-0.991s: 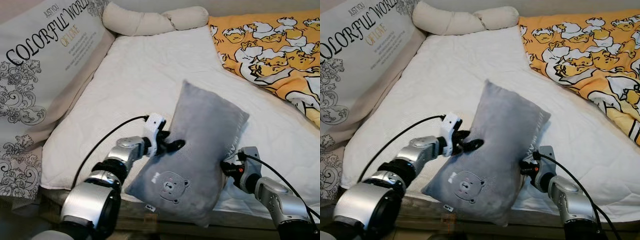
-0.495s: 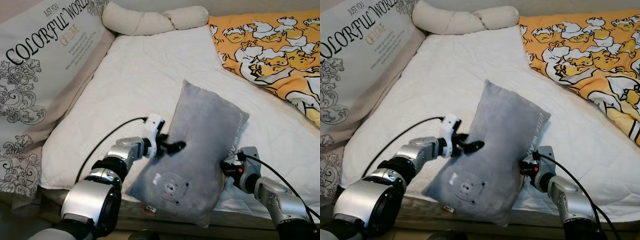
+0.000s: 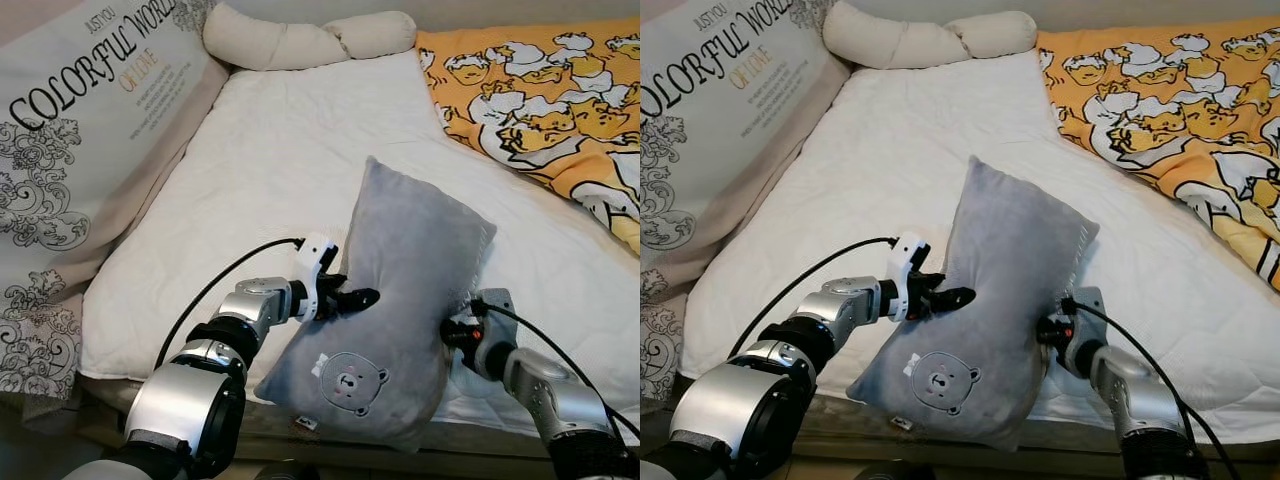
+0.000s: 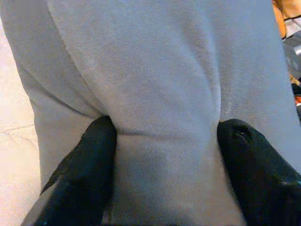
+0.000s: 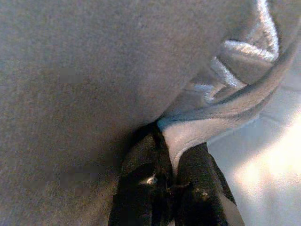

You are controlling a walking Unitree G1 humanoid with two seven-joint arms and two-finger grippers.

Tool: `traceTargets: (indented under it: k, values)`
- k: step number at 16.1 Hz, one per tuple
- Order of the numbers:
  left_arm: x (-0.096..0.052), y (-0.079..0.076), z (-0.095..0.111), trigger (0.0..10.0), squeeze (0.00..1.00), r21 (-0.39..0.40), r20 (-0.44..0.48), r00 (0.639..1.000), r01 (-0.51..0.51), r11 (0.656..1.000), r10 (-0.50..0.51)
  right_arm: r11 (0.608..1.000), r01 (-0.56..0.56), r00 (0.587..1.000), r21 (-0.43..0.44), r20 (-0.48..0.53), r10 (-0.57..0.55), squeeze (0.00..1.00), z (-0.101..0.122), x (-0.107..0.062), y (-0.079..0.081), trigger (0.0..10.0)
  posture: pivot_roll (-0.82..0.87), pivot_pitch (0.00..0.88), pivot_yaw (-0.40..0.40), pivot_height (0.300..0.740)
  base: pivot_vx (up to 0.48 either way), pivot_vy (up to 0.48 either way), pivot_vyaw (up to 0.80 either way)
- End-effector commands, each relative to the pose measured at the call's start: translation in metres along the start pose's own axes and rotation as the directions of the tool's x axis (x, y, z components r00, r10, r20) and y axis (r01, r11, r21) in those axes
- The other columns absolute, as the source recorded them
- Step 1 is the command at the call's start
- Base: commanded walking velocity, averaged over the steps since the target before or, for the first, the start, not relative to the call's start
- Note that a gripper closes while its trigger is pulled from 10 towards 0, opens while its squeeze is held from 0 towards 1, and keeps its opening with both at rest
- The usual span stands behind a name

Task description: Clean up the room

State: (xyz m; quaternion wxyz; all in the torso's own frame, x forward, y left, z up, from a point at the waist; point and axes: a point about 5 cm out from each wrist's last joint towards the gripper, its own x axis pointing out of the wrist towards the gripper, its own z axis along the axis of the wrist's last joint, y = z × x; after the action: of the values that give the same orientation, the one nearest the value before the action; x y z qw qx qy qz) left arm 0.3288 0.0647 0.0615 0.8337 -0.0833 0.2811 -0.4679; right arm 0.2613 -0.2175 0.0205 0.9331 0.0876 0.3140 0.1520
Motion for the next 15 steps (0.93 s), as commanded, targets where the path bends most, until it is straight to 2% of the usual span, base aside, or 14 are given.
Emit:
traceTargets:
  k: [1,5,7,8,10,13,15]
  values:
    - [0.000,0.000,-0.013,0.0,0.00,0.003,-0.059,0.998,-0.010,1.000,0.010,1.000,-0.030,0.998,-0.008,0.064,0.030,0.00,0.017,0.005,0.009,0.0,-0.02,0.000,0.171,0.740,0.000,0.000,0.00]
    - [-0.003,0.004,-0.015,0.0,0.00,0.008,-0.036,0.998,-0.056,0.998,0.057,0.997,-0.073,0.992,0.015,0.108,0.071,0.00,0.028,0.012,0.022,0.0,-0.01,0.000,0.164,0.740,0.000,0.000,0.00]
    - [-0.010,0.012,-0.008,0.0,0.00,-0.013,0.050,0.993,-0.108,0.994,0.109,0.994,-0.106,0.979,0.022,0.180,0.100,0.00,0.044,0.021,0.042,0.0,-0.01,0.000,0.157,0.740,0.000,0.000,0.00]
    - [-0.019,0.019,-0.004,0.0,0.00,-0.013,0.104,0.983,-0.152,0.988,0.153,0.995,-0.102,0.964,0.020,0.247,0.094,0.00,0.058,0.027,0.053,0.0,0.01,0.000,0.147,0.740,0.000,0.000,0.00]
    - [-0.030,0.025,-0.003,0.0,0.00,-0.014,0.158,0.969,-0.192,0.981,0.192,0.993,-0.117,0.941,0.021,0.321,0.104,0.00,0.074,0.031,0.068,0.0,0.03,0.000,0.118,0.740,0.000,0.000,0.00]
    - [-0.037,0.023,-0.006,0.0,0.00,0.044,0.193,0.954,-0.244,0.969,0.231,0.993,-0.119,0.916,0.011,0.388,0.105,0.00,0.088,0.032,0.083,0.0,0.05,0.000,0.104,0.740,0.000,0.000,0.00]
    - [-0.042,0.020,0.004,0.0,0.00,0.014,0.279,0.920,-0.292,0.956,0.276,0.994,-0.101,0.915,-0.032,0.390,0.106,0.00,0.087,0.033,0.093,0.0,0.08,0.000,0.090,0.740,0.000,0.000,0.00]
